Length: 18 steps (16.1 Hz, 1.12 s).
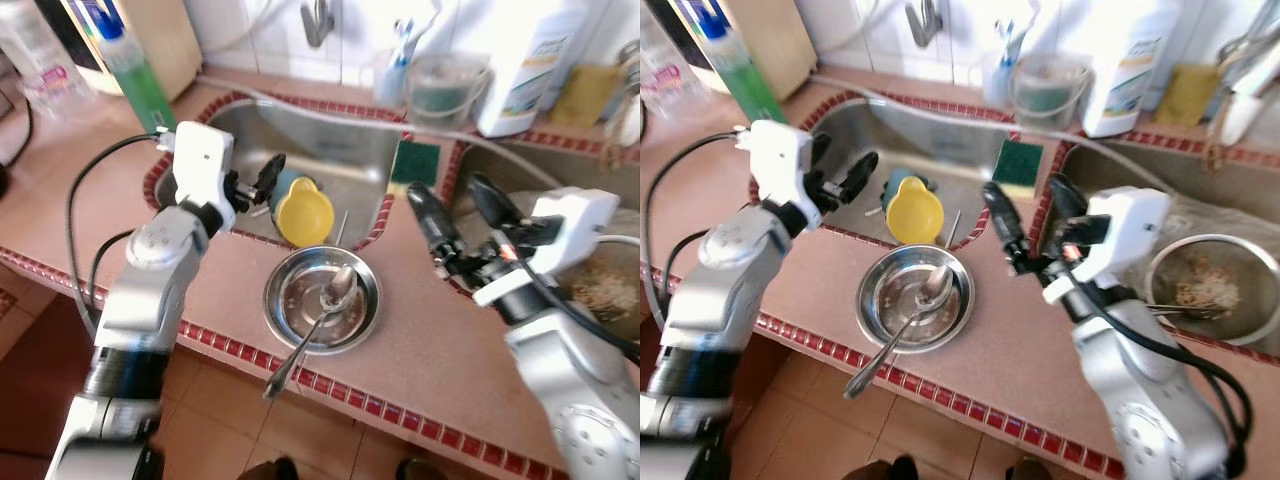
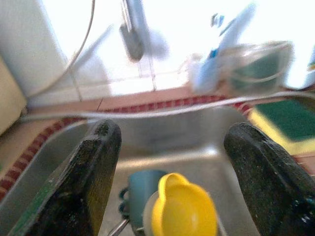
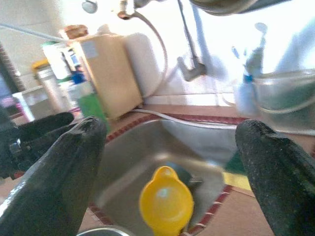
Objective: Kitchen organization
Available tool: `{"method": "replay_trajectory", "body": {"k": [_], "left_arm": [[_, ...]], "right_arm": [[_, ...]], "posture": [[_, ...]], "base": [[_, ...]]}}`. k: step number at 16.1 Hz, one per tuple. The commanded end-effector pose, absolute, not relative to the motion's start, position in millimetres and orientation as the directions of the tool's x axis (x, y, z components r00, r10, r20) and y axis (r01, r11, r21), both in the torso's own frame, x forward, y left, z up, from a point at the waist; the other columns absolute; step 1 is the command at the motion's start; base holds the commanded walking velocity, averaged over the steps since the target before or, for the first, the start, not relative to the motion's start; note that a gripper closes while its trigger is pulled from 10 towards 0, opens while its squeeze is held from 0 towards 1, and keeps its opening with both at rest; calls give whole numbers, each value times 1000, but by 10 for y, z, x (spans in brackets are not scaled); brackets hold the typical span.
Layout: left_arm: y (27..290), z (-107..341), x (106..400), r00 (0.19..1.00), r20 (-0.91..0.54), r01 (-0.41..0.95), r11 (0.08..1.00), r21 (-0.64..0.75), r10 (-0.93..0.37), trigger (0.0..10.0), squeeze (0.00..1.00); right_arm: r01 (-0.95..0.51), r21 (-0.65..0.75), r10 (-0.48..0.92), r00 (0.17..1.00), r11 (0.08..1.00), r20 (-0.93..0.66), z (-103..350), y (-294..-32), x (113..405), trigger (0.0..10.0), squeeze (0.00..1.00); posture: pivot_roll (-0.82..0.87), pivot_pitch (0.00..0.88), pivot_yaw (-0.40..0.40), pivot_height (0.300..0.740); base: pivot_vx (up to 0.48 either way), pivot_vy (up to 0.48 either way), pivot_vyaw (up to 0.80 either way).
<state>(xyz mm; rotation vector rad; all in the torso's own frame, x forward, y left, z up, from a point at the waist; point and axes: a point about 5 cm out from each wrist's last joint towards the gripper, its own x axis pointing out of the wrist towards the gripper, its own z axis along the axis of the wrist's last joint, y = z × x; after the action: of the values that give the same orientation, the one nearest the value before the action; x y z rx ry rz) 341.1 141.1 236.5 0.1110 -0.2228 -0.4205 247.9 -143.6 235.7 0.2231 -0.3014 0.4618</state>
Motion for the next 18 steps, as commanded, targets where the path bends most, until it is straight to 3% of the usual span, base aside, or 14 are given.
{"method": "replay_trajectory", "body": {"k": [1,5,11,14,18], "left_arm": [[1446,2381,3287,887,172,402,900,166,-428,10000,0],[1368,2377,3087,836,146,494,841,224,-529,10000,0],[1261,2311,2861,785,109,585,787,197,-610,10000,0],[1144,2257,2725,708,42,675,692,255,-705,10000,0],[1019,2131,2530,593,-81,794,564,228,-801,10000,0]], "right_arm": [[-489,116,430,840,865,330,2310,-1383,2513,10000,0],[-494,110,437,837,862,330,2269,-1353,2570,10000,0],[-496,69,454,835,866,311,2161,-1315,2590,10000,0],[-422,72,400,892,904,209,2014,-1330,2670,10000,0],[-412,63,396,900,909,182,1974,-1279,2697,10000,0]], "posture": [[-204,90,88,740],[-186,82,76,740],[-187,75,72,740],[-184,73,52,740],[-185,69,38,740]], "base": [[0,0,0],[0,0,0],[0,0,0],[0,0,0],[0,0,0]]}}
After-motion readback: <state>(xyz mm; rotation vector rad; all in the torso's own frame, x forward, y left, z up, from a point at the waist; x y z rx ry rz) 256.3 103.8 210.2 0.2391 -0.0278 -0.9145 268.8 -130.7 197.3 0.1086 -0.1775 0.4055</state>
